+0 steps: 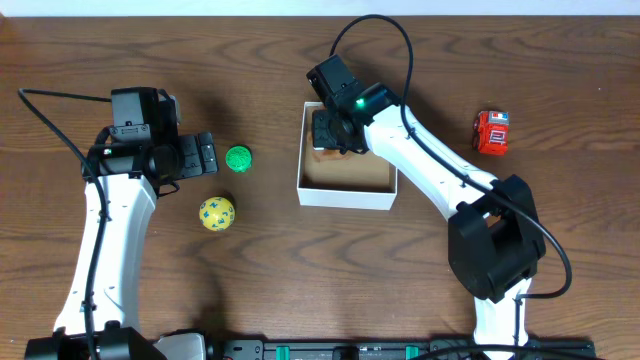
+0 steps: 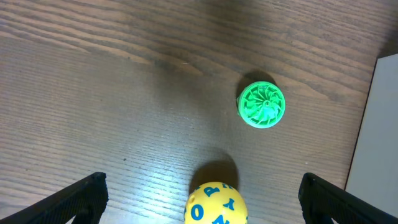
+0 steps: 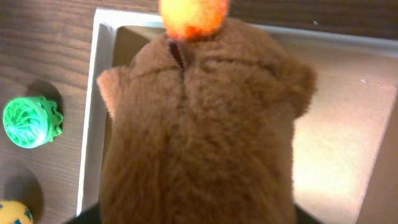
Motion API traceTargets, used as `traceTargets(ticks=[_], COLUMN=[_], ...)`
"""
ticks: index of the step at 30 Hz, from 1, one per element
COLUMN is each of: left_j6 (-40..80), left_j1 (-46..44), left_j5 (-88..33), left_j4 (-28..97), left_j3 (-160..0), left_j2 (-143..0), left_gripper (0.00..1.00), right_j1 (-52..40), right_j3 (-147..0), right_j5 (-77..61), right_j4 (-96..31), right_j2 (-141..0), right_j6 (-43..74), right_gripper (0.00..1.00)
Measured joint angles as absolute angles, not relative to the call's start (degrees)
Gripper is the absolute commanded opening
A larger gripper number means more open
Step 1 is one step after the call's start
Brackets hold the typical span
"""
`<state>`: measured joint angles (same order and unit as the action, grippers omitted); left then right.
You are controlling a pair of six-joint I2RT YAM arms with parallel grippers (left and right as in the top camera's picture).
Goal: Pack container
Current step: 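Carry the plush toy into the white box and release it, then move the right gripper to the red toy truck and grasp it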
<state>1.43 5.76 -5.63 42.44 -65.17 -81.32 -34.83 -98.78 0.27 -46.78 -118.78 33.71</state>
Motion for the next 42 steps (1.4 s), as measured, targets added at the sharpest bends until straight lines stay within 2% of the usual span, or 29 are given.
traceTargets(ticks=[1, 4, 15, 19, 23, 30, 36, 42], left_j6=[1.43, 1.43, 1.43, 1.43, 1.43, 1.43, 1.43, 1.43], left_j1=[5.76, 5.76, 5.76, 5.74, 5.76, 5.76, 5.74, 5.76], left_j5=[-5.63, -5.63, -5.63, -5.63, -5.63, -5.63, -5.63, -5.63], left_j4=[42.44, 42.41, 42.41, 42.44, 42.44, 42.44, 42.44, 42.44], left_j3=[-65.17, -65.17, -65.17, -65.17, -65.17, -65.17, -65.17, -65.17], left_j2=[-81.32, -81.32, -81.32, -81.32, -81.32, -81.32, -81.32, -81.32], left_gripper=[0.98, 0.98, 0.98, 0.98, 0.98, 0.98, 0.98, 0.98], right_j1=[-34.83, -34.83, -34.26, -32.34, -26.87, -8.16, 2.31, 4.27], right_j3=[-98.78, -98.8, -99.11, -99.11, -99.15, -100.66, -99.63, -98.48], right_j5=[0.43, 0.67, 1.06, 2.2, 5.8, 10.63, 6.9, 4.47], right_j4=[-45.93, -42.83, -42.09, -47.46, -52.21, -59.05, -59.22, -59.31], right_j2=[-118.93, -119.11, -118.87, -116.01, -108.36, -97.47, -102.5, -111.63], right_j6=[33.58, 32.03, 26.48, 26.59, 26.57, 25.76, 21.65, 20.01], right_gripper=[0.69, 0.77, 0.8, 0.86, 0.87, 0.91, 0.91, 0.94])
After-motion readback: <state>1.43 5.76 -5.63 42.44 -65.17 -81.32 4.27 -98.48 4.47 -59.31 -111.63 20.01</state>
